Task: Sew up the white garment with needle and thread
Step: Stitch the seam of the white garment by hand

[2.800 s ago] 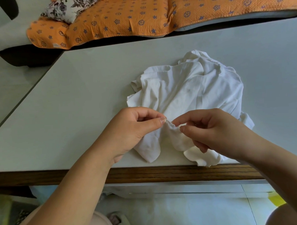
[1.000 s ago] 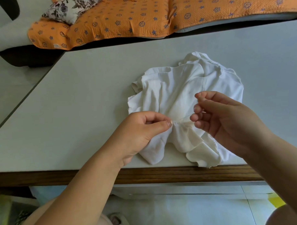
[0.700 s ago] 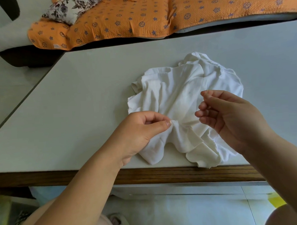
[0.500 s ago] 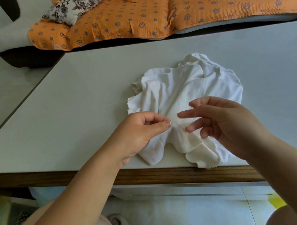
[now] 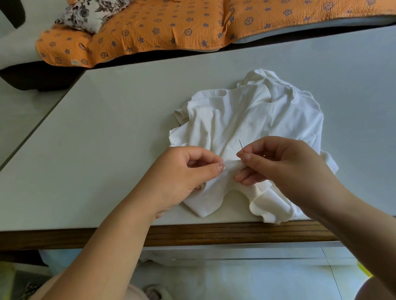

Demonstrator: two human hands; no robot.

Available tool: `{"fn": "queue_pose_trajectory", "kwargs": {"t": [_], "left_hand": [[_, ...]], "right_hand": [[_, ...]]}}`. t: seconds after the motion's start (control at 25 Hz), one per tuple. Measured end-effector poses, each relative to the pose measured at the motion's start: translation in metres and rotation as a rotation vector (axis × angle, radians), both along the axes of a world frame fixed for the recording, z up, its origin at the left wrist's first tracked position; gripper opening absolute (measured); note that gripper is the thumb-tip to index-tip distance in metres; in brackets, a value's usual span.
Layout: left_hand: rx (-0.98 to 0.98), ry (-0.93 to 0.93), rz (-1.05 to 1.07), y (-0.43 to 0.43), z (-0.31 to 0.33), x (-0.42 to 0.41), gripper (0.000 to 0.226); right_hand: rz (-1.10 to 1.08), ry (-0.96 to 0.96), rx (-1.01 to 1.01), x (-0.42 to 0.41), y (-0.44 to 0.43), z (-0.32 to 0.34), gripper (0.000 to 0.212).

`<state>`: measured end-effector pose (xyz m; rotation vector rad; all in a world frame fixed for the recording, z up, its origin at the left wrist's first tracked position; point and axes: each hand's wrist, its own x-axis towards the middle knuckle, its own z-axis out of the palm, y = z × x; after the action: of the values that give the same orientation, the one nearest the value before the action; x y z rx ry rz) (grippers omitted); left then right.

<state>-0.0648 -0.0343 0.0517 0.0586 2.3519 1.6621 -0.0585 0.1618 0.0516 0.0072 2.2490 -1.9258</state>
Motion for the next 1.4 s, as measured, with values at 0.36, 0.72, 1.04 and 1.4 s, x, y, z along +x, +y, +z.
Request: {"fn": "queue_pose_trajectory", "kwargs": {"t": [0.36, 0.72, 1.04, 1.4], "left_hand": [[0.072, -0.015, -0.019, 0.004, -0.002, -0.001, 0.004], [0.080, 0.007, 0.034, 0.006, -0.006, -0.002, 0.005], [0.132, 0.001, 0.005, 0.007, -0.005, -0.002, 0.016], [0.120, 0.011, 0.015, 0.007, -0.005, -0.001, 0.019]], "right_hand": [[-0.055, 0.036, -0.061, 0.001, 0.001, 0.002, 0.006], [-0.034, 0.135, 0.133, 0.012, 0.003, 0.011, 0.008], [0.175, 0.031, 0.242, 0.015, 0.003, 0.008, 0.018], [0.151, 0.040, 0.278, 0.015, 0.003, 0.008, 0.023]]}}
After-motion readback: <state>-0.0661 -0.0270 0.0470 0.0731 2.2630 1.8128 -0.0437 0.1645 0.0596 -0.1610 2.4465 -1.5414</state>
